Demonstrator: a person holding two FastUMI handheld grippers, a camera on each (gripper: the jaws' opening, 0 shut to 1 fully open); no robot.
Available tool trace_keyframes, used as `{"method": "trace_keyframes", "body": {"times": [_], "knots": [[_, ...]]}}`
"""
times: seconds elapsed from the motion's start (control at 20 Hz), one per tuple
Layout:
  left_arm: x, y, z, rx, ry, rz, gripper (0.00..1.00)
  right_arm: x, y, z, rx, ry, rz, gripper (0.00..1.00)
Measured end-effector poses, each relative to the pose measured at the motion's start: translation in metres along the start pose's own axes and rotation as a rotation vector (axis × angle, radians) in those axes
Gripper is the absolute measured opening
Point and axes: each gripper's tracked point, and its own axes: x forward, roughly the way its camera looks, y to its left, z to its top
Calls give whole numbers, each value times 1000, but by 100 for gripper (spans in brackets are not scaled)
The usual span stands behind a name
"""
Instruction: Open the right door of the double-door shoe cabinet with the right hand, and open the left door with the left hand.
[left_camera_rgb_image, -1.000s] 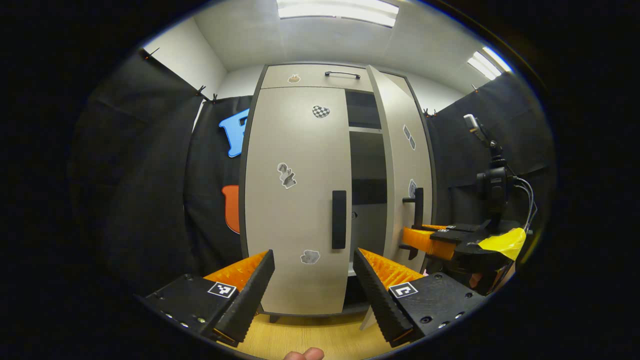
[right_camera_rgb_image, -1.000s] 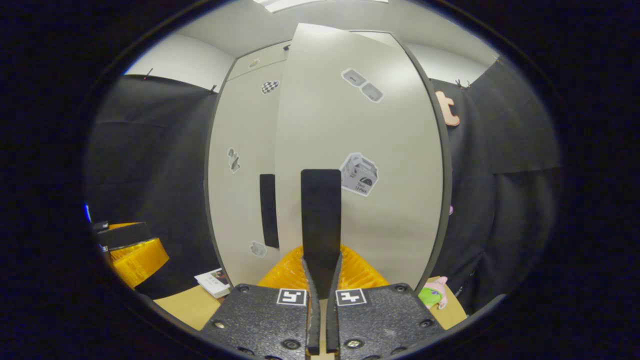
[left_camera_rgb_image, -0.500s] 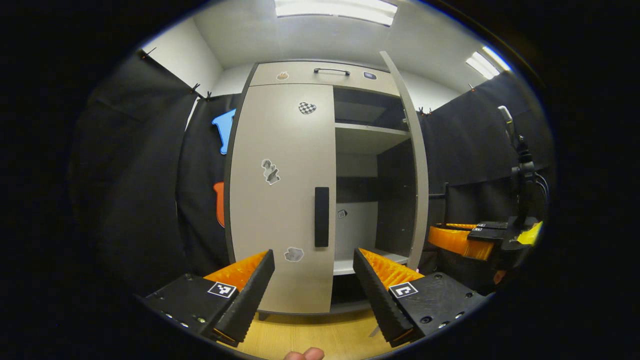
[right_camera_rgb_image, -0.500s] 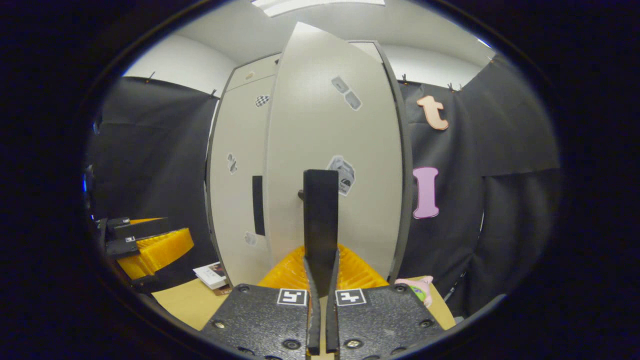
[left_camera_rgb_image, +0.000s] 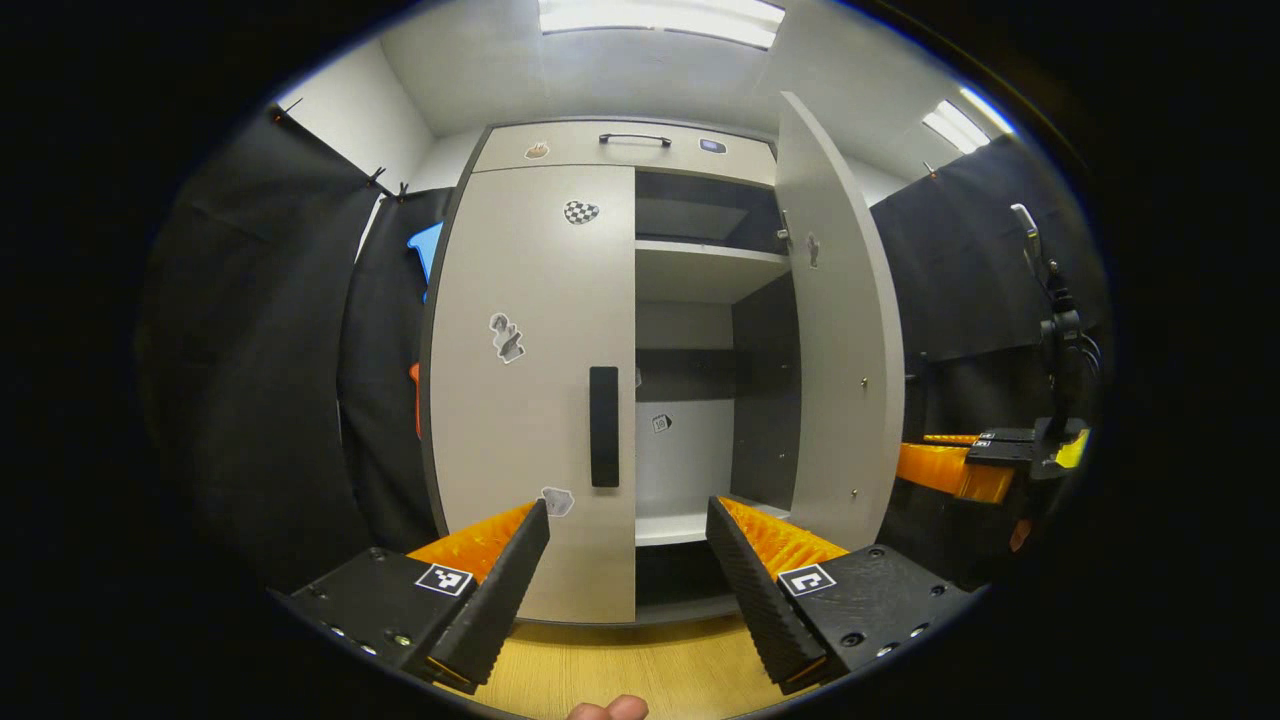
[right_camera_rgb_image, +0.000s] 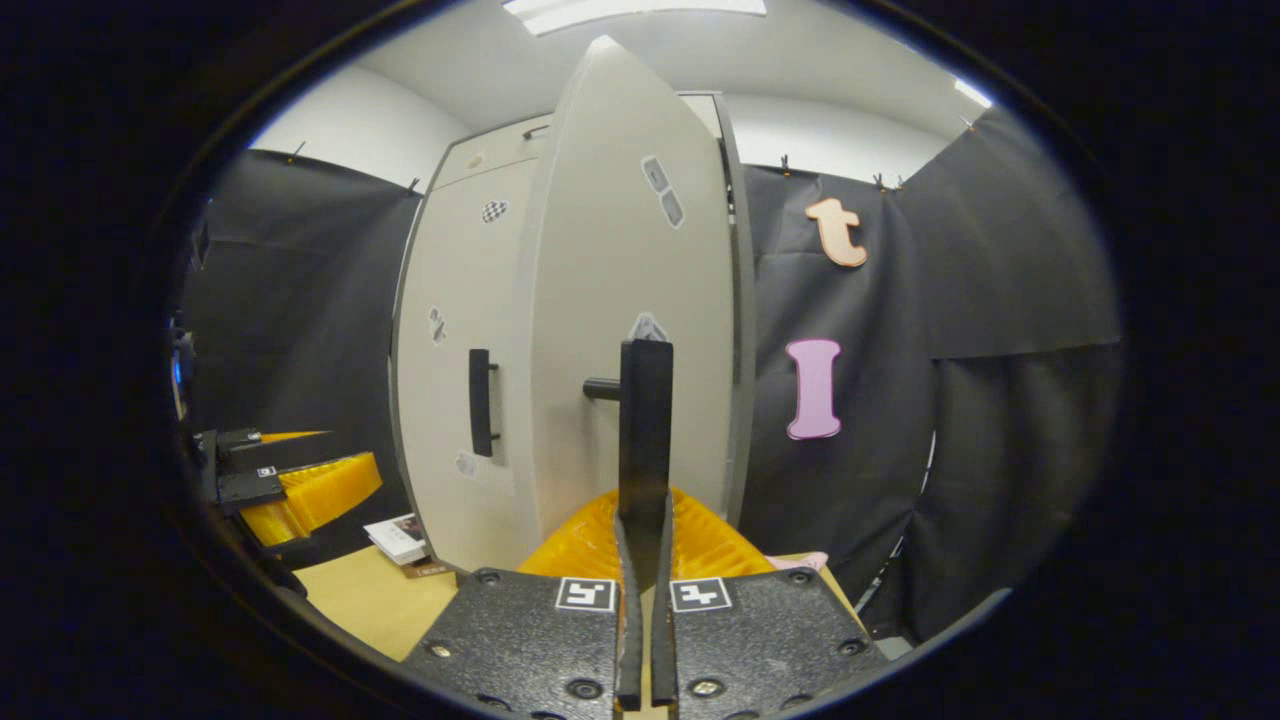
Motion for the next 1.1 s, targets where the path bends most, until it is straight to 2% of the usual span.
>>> {"method": "trace_keyframes", "body": {"times": [0.2, 0.5, 0.65, 0.9, 1.1], "knots": [[1, -7, -4, -7, 7, -3, 95, -2, -9, -1, -2, 5, -46, 6], [5, -12, -7, -13, 7, -8, 95, -7, -35, 1, -15, -15, -176, 4], [4, -12, -10, -15, 11, -11, 95, 2, -22, -1, 60, -33, -134, 4], [-1, -4, -14, 12, 19, 7, 95, -11, -31, -2, -8, -28, -161, 4], [-1, 3, -17, -13, 27, 20, 95, -24, -27, 0, 20, -42, -178, 4]]}}
